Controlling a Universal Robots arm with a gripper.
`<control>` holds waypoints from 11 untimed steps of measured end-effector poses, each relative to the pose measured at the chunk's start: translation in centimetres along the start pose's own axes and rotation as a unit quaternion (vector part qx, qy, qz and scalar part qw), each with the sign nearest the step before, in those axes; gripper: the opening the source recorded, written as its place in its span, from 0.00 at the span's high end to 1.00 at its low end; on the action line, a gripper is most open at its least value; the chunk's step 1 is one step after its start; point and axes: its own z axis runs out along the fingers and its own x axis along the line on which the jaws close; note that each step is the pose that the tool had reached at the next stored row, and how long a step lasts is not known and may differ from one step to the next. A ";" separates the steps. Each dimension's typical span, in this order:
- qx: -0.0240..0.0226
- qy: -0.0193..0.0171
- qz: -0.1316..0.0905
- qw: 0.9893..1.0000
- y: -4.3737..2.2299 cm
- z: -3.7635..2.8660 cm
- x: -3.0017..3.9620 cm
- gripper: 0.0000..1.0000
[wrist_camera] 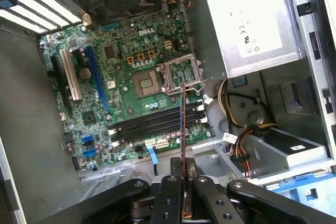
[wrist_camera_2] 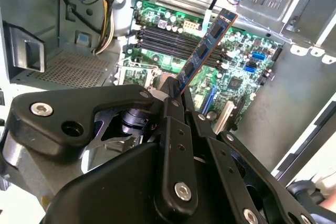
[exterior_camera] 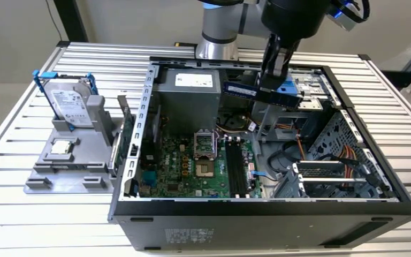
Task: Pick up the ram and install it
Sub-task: 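Insert the ram into the slot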
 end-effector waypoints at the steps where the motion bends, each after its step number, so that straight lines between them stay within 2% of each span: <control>1: 0.000 0.000 0.003 1.000 0.00 0.00 0.00 1.00; 11: 0.000 -0.001 0.030 1.000 0.00 0.00 0.00 1.00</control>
